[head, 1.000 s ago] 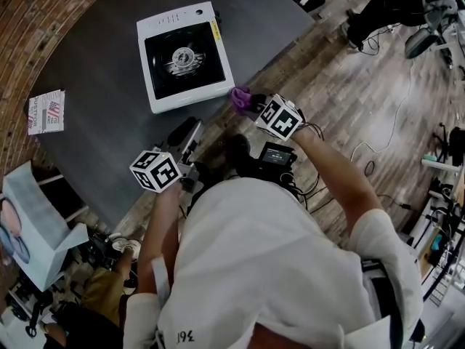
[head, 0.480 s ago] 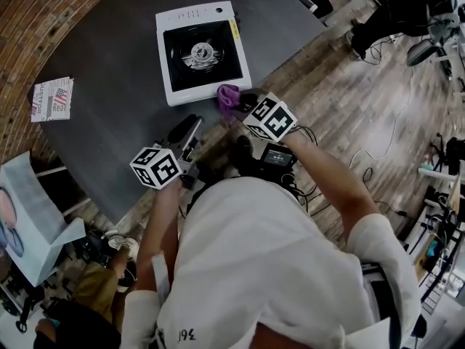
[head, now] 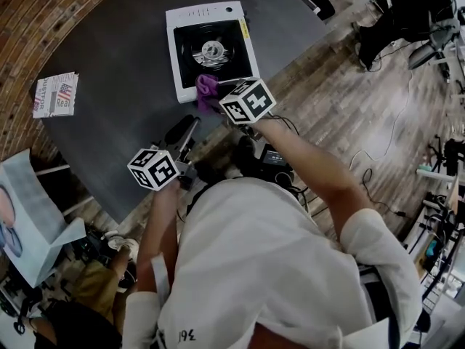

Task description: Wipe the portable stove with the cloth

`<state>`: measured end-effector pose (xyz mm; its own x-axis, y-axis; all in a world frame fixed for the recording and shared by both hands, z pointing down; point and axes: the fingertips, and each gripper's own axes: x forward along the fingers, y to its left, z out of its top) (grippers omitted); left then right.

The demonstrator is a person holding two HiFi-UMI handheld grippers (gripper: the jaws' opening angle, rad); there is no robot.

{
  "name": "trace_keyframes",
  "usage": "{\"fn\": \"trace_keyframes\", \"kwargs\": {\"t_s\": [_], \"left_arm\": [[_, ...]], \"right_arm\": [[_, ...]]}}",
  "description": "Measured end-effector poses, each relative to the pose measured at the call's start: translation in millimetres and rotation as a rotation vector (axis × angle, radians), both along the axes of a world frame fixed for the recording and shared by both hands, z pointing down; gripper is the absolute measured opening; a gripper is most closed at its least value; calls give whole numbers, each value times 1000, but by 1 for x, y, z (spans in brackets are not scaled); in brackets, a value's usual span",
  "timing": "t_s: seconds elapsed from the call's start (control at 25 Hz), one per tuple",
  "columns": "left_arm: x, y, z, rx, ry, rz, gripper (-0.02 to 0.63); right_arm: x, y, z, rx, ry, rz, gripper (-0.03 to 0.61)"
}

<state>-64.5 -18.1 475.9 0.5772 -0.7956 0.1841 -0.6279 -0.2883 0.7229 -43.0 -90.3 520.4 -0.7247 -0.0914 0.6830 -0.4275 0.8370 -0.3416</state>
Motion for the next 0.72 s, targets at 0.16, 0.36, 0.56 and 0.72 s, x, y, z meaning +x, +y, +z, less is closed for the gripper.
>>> {"fn": "trace_keyframes", "kwargs": {"t_s": [0.16, 0.36, 0.56, 0.72], "left_arm": [[-7, 3, 2, 3, 0, -7, 114], [-10, 1, 2, 5, -1, -19, 114], [-8, -2, 2, 3, 1, -15, 115], [-4, -5, 1, 2, -1, -6, 114]], "right_arm": [[-18, -4, 4, -136, -55, 78, 115], [-24, -17, 9, -276, -107, 172, 115], [-17, -27, 11, -333, -114, 231, 114], [-5, -34, 14, -373, -123, 292, 114]]}}
